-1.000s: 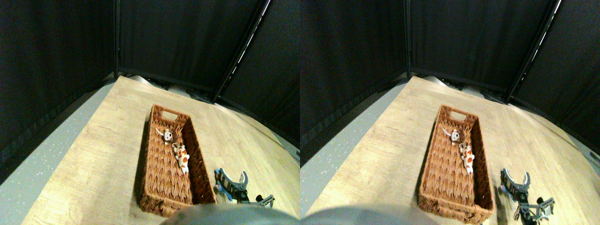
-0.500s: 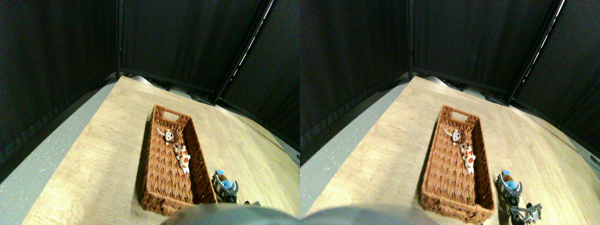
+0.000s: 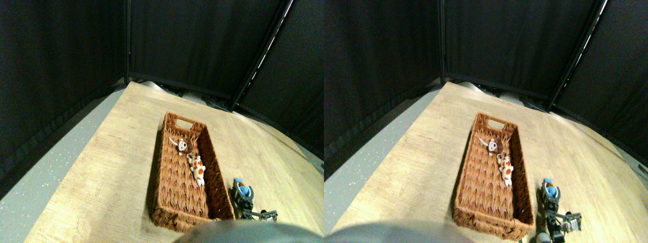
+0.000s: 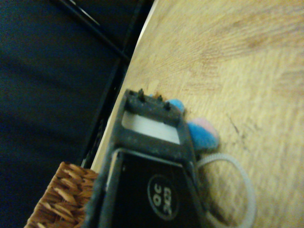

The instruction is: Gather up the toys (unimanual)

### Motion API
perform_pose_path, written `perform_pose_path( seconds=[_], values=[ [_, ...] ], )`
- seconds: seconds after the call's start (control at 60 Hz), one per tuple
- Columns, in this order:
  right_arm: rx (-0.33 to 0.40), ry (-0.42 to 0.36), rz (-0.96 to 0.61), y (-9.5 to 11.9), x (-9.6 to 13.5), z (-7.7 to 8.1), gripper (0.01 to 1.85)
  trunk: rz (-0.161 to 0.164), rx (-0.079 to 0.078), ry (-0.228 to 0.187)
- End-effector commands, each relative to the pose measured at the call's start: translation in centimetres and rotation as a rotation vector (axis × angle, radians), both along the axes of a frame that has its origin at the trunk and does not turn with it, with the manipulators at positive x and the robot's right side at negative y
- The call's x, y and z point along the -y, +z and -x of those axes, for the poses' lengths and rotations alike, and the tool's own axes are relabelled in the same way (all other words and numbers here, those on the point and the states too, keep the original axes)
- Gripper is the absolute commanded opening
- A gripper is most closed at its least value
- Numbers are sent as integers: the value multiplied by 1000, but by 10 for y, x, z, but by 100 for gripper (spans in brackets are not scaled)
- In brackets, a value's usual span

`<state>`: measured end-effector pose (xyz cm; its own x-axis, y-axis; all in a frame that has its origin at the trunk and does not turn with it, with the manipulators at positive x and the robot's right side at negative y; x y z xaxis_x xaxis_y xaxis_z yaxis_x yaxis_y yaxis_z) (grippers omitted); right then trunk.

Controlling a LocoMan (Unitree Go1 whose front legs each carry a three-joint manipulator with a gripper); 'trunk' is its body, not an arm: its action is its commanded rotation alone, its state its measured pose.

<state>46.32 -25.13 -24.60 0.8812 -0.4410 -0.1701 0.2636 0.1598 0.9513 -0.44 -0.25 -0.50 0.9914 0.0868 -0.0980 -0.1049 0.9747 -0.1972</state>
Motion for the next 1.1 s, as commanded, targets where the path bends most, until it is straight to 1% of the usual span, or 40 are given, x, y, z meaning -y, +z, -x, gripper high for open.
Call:
perform_pose_path(
  seconds=[0.017,0.05,0.1,0.133,0.167,0.2,0.267,0.333,0.367,0.383,0.417,0.467,0.533,0.583,0.6,0.633,0.683,0.7,0.717,0.75,0.783,0.85,0.9,0.95,0.967,1.033,1.1],
  values=[
    [1,-35,34,7,-5,-3,6,10,-20,1],
    [7,-30,30,9,-5,-4,6,10,-17,-2],
    [8,-30,21,12,-6,-4,6,10,-17,-3],
    [10,-19,27,14,-6,-4,6,10,-17,-3],
    [13,10,41,16,-6,-5,6,11,-16,-5],
    [11,8,43,18,-6,-5,6,11,-14,-5],
    [18,73,79,24,-5,-7,6,13,-10,-5],
    [22,86,63,32,-6,-7,6,15,-3,-9],
    [10,112,97,38,-6,-7,6,16,-2,-10],
    [10,112,97,38,-6,-7,6,17,-1,-11],
    [30,153,85,44,-6,-8,6,19,1,-12],
    [30,190,123,52,-8,-10,6,23,8,-11],
    [31,204,121,63,-10,-12,6,28,13,-8],
    [35,254,125,72,-12,-16,6,31,16,-5],
    [35,254,125,72,-12,-16,6,32,18,-4],
    [34,296,144,79,-15,-18,6,35,23,-1],
    [40,363,171,88,-22,-23,6,41,26,4],
    [40,363,171,88,-22,-23,6,44,27,6],
    [44,382,175,91,-24,-24,6,45,28,7],
    [37,384,181,94,-27,-25,6,47,29,10],
    [36,400,189,102,-36,-26,6,53,30,17],
    [39,409,193,109,-45,-28,6,60,32,28],
    [49,443,184,112,-52,-30,6,64,33,35],
    [51,453,173,114,-55,-32,6,70,32,44],
    [50,467,165,116,-60,-33,6,72,32,49],
    [59,464,143,119,-68,-35,6,83,33,62],
    [72,476,176,121,-76,-37,6,89,36,71]
  ],
)
